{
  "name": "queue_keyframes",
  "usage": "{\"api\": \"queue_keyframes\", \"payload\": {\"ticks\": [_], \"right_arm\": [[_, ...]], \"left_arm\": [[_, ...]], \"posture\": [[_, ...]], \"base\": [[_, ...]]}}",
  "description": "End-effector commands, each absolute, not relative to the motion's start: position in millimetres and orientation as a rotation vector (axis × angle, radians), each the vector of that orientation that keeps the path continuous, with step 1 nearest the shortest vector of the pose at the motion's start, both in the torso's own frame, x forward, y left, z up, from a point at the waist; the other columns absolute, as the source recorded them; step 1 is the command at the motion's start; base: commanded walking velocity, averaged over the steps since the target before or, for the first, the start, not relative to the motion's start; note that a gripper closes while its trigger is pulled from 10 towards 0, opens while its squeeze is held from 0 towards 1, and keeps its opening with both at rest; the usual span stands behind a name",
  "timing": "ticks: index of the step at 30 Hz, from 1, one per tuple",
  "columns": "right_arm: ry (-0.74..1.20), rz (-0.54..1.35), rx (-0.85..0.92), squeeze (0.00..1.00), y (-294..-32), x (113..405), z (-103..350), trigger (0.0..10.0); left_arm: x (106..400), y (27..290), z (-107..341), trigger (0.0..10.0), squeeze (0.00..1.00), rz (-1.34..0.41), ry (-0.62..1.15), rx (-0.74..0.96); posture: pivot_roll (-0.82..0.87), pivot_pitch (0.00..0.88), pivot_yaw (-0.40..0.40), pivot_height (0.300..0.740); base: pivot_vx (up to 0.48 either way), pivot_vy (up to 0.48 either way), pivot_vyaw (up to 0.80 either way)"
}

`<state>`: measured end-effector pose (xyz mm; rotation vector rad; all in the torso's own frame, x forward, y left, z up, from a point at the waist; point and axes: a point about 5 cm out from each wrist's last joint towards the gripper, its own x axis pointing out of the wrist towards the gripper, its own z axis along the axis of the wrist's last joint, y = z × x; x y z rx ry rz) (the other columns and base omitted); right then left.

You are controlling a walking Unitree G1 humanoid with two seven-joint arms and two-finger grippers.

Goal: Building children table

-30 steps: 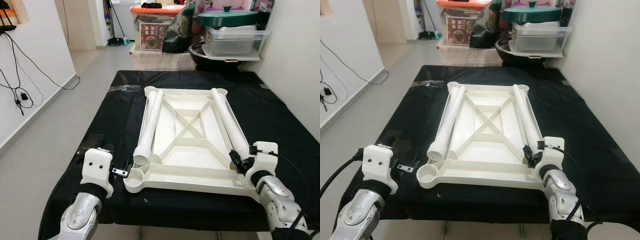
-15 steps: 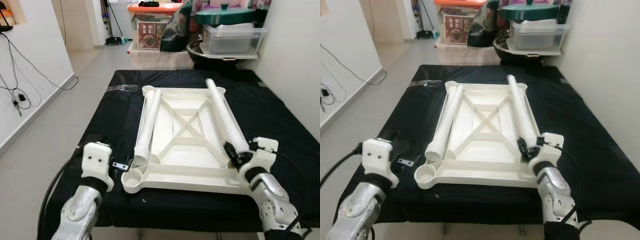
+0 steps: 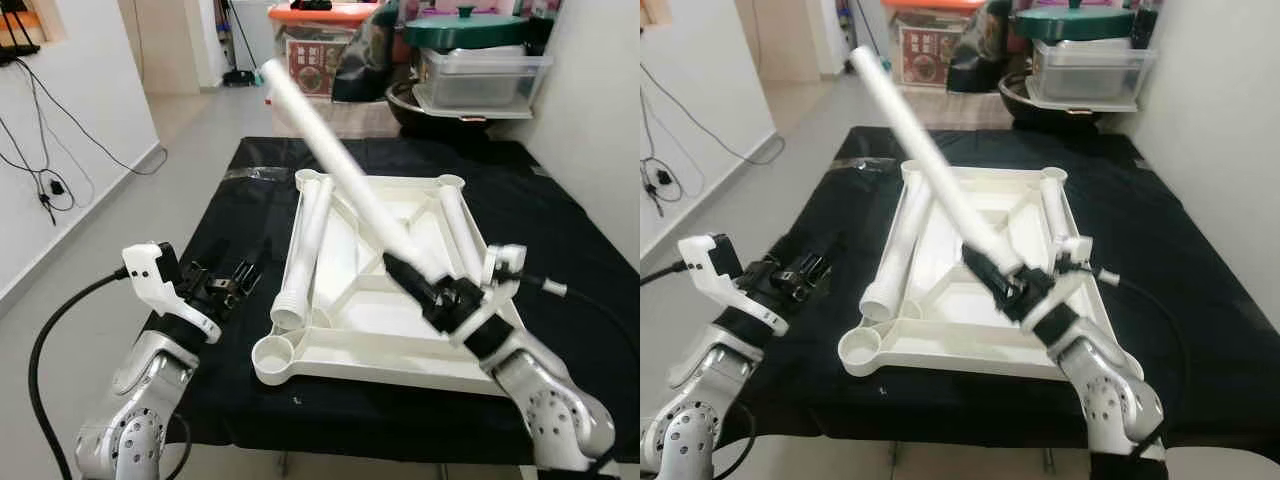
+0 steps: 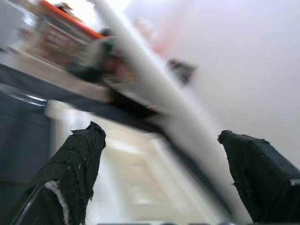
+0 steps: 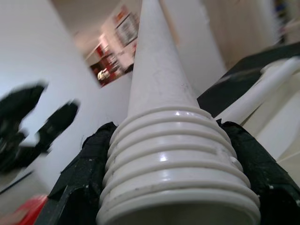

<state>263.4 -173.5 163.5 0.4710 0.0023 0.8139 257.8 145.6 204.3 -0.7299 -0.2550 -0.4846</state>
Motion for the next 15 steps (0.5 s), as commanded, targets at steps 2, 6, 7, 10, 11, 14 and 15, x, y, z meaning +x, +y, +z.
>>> {"api": "queue_keyframes", "payload": {"ticks": [2, 6, 7, 10, 11, 14, 15], "right_arm": [[0.023, 0.974, 0.492, 0.0, -165.1, 249.9, 163.5, 0.0], [0.038, 1.053, 0.539, 0.0, -165.2, 242.3, 164.7, 0.0], [0.038, 1.059, 0.548, 0.0, -165.3, 241.9, 165.5, 0.0], [0.027, 1.071, 0.568, 0.0, -166.1, 242.3, 168.7, 0.0], [0.02, 1.062, 0.591, 0.0, -168.8, 243.4, 170.3, 0.0], [0.021, 1.079, 0.607, 0.0, -170.0, 240.8, 170.6, 0.0], [0.027, 1.103, 0.61, 0.0, -169.2, 237.6, 170.5, 0.0]], "left_arm": [[256.4, 140.9, 200.0, 10.0, 0.0, -0.556, -0.223, -0.889], [256.9, 142.7, 187.5, 10.0, 0.0, -0.611, -0.17, -1.063], [257.1, 143.7, 185.0, 10.0, 0.0, -0.615, -0.16, -1.083], [256.7, 146.3, 177.0, 10.0, 0.0, -0.612, -0.13, -1.135], [254.1, 147.1, 173.8, 10.0, 0.0, -0.617, -0.113, -1.168], [252.9, 147.4, 172.2, 10.0, 0.0, -0.61, -0.103, -1.185], [253.3, 148.2, 170.2, 10.0, 0.0, -0.599, -0.094, -1.192]], "posture": [[-0.03, 0.0, -0.043, 0.74], [-0.03, 0.0, -0.045, 0.74], [-0.03, 0.0, -0.045, 0.74], [-0.04, 0.0, -0.042, 0.74], [-0.03, 0.0, -0.043, 0.74], [-0.03, 0.0, -0.046, 0.74], [-0.03, 0.0, -0.046, 0.74]], "base": [[0.0, 0.0, 0.0], [0.0, 0.0, 0.0], [0.0, 0.0, 0.0], [0.0, 0.0, 0.0], [0.0, 0.0, 0.0], [0.0, 0.0, 0.0], [0.0, 0.0, 0.0]]}}
